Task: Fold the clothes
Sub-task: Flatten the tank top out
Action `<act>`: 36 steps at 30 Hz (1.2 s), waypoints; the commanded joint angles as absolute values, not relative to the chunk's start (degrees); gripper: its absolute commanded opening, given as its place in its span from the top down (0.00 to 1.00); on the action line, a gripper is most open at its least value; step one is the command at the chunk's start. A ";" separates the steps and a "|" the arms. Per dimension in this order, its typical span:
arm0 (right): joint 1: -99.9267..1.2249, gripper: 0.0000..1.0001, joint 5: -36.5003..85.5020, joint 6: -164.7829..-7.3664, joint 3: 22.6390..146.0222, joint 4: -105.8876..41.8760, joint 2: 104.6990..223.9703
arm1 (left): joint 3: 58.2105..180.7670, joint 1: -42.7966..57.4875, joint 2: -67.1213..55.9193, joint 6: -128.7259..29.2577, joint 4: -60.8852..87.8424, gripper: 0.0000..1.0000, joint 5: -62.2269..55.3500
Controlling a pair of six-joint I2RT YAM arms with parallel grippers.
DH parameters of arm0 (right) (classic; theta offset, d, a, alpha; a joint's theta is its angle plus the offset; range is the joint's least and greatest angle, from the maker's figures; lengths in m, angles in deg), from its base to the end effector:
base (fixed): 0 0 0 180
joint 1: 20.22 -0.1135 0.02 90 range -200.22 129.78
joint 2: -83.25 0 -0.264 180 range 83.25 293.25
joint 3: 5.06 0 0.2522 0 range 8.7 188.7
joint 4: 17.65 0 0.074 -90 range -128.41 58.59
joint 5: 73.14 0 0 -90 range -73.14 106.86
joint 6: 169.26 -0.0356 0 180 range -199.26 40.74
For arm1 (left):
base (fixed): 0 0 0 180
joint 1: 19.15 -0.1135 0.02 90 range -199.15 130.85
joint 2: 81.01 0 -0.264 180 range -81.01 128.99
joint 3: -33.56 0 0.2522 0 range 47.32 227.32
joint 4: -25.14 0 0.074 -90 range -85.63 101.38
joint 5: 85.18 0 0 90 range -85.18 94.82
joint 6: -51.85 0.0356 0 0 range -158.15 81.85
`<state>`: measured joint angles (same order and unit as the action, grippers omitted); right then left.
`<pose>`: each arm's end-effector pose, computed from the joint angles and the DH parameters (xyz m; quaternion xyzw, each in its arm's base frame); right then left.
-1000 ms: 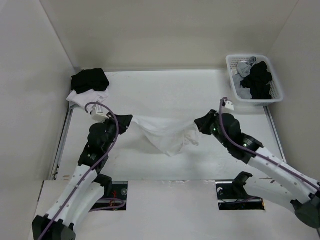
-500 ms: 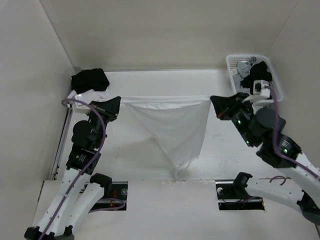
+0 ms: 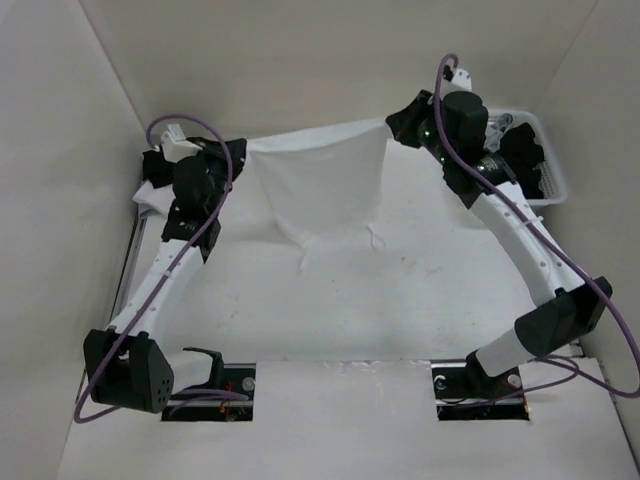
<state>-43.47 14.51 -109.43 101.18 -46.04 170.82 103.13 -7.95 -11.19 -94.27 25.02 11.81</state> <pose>0.3274 0.1391 0.4395 0.0593 0.7621 0.2757 0.5828 0.2858 -0.0522 0.3595 -0.3102 0.6379 -0.3539 0.6095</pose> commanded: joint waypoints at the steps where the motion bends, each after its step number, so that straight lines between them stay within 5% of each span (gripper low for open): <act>1: -43.64 0.97 17.65 -107.04 108.98 -43.71 166.23 | 109.80 -10.49 -14.03 -95.37 32.03 0.96 9.13; 7: -43.99 0.96 17.83 -106.59 97.85 -42.84 158.50 | 106.22 -10.50 -19.04 -94.05 32.38 0.96 9.48; 17: -46.89 0.96 20.29 -116.25 52.77 -25.89 146.63 | 68.80 -10.15 -40.55 -95.11 29.67 0.94 8.17; 23: -52.51 0.97 19.06 -121.61 33.42 -22.00 141.98 | 58.84 -11.73 -55.77 -95.02 10.79 0.94 2.89; 29: -64.71 0.96 16.96 -131.18 25.23 -34.98 125.21 | 59.19 -8.05 -62.28 -97.12 -5.93 0.95 3.94; 36: -68.17 0.96 11.50 -134.02 26.01 -40.46 124.64 | 58.91 1.96 -44.84 -90.47 5.20 0.82 6.14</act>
<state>-67.82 15.36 -131.01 25.23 -37.43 123.04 57.93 -1.81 -53.00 -94.86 0.11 5.42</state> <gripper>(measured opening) 0.045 0.168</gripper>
